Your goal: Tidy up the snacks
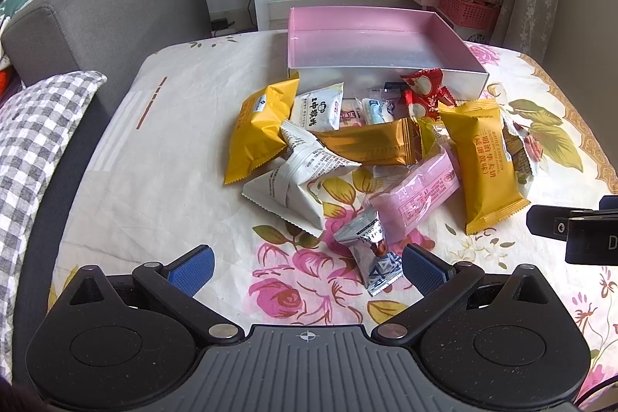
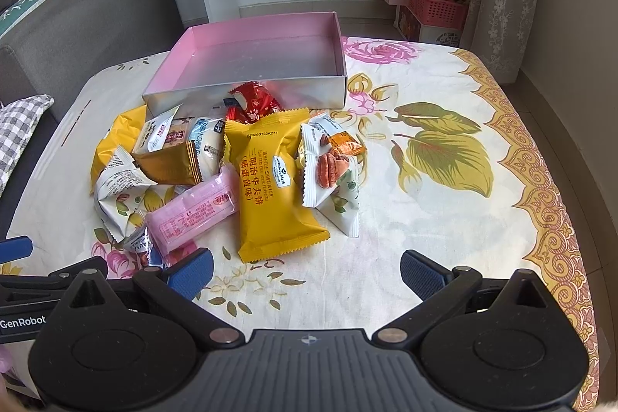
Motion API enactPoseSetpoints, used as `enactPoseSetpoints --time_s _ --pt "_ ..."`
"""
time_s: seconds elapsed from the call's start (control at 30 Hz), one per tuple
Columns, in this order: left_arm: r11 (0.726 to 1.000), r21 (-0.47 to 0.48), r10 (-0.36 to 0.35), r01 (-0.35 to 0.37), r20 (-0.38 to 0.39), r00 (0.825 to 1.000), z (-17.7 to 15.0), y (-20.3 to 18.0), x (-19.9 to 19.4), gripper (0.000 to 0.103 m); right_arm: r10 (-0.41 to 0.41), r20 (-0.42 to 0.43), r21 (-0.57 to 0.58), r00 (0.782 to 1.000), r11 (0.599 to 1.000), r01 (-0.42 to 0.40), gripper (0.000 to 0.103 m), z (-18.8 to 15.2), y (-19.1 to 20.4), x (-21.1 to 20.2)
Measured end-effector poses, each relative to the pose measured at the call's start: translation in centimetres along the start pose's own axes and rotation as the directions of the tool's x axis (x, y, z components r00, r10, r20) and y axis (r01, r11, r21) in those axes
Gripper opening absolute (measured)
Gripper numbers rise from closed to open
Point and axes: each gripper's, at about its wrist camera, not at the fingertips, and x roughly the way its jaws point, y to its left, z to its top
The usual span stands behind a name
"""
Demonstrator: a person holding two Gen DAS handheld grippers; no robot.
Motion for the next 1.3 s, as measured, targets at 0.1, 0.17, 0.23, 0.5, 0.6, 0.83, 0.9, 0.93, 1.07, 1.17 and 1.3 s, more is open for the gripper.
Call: enactPoseSetpoints --time_s 0.1,0.17,0.23,0.5,0.6,0.83,0.9,0.93,1.07,1.17,1.3 --pt "1.0 0.0 0.0 0.0 0.0 1.0 0.0 0.0 0.0 0.103 0.0 0.0 0.0 1.0 1.0 0.0 0.096 0.0 0.0 0.0" --pt "1.0 0.0 0.0 0.0 0.0 1.0 0.0 0.0 0.0 0.103 -0.001 0.0 0.0 1.0 1.0 0.001 0.096 0.0 0.0 0.0" --pt "1.0 0.0 0.0 0.0 -0.001 1.0 0.0 0.0 0.0 0.103 0.0 -0.001 0.0 1.0 1.0 0.0 0.096 0.0 0.0 0.0" --pt "1.0 0.001 -0.006 0.006 -0.01 1.0 -0.1 0.1 0.2 0.103 -0.005 0.002 0.0 1.0 1.0 0.005 0.096 -0.1 0.0 0.2" --pt "1.0 0.001 -0.005 0.005 -0.012 1.0 0.0 0.2 0.2 0.103 -0.006 0.0 0.002 1.0 1.0 0.006 0.096 -0.1 0.0 0.2" --pt "0.998 0.064 0.014 -0.014 0.009 1.0 0.3 0.3 0.7 0.103 -0.028 -0.003 0.01 1.0 1.0 0.028 0.096 0.2 -0.2 0.3" --pt "0.997 0.081 0.003 -0.004 0.018 1.0 0.4 0.4 0.8 0.103 -0.029 -0.016 0.013 0.999 0.999 0.029 0.096 0.6 -0.3 0.4" --pt "0.996 0.084 -0.005 0.004 0.018 1.0 0.4 0.5 0.8 0.103 -0.021 -0.027 0.02 0.999 1.0 0.022 0.096 0.7 -0.5 0.6" --pt "0.992 0.09 -0.084 0.083 0.005 0.996 1.3 1.4 1.2 0.103 0.04 -0.038 0.036 0.998 0.999 -0.038 0.096 1.4 -0.9 1.0" --pt "0.99 0.046 -0.134 0.133 0.008 0.991 2.6 2.7 1.4 0.103 0.08 -0.018 0.031 0.997 0.996 -0.079 0.092 2.1 -0.9 1.2" --pt "0.992 0.033 -0.123 0.123 -0.001 0.992 4.5 3.9 1.9 0.103 0.142 -0.033 0.071 0.989 0.988 -0.14 0.084 3.3 -1.2 1.7"
